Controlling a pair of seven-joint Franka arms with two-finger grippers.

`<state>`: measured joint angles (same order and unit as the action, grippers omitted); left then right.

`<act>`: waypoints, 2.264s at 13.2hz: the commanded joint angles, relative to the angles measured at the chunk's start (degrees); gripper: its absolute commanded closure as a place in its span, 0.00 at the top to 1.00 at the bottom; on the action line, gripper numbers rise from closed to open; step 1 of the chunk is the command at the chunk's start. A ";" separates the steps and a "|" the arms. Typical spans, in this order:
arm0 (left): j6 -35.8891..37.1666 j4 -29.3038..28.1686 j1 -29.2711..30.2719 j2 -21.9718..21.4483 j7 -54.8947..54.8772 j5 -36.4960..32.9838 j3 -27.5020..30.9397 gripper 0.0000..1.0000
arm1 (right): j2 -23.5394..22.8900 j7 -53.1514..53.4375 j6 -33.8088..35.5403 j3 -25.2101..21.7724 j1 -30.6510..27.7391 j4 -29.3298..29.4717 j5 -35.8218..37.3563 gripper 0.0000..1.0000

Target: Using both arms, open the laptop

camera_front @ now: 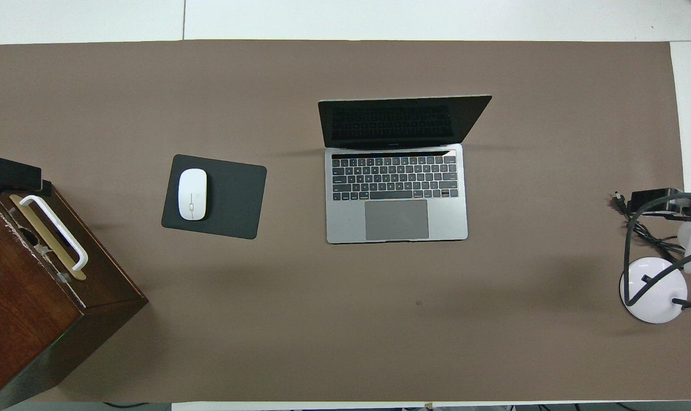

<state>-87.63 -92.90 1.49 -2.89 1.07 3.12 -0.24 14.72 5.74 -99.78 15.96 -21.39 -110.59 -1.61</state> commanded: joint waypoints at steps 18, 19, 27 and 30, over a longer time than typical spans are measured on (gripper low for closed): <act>2.91 1.84 0.18 1.40 -0.63 -3.04 -0.38 1.00 | -0.57 -0.82 -5.51 -1.88 5.89 1.34 -2.52 1.00; 2.91 1.84 0.18 1.40 -0.63 -3.04 -0.38 1.00 | -0.74 -0.47 -5.25 -6.69 11.05 1.34 -2.18 1.00; 2.64 1.32 0.62 1.22 -0.72 -3.04 -0.38 1.00 | -1.53 -0.55 -5.51 -16.49 19.10 1.16 1.41 1.00; 2.47 1.23 0.71 1.14 -0.72 -3.04 -0.38 1.00 | -1.97 -1.25 -5.51 -19.03 19.19 0.99 4.86 1.00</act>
<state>-85.56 -92.55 1.57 -2.21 1.01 1.17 -0.25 13.41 5.74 -104.71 -0.78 -2.82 -109.83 1.65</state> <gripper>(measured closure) 0.000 0.000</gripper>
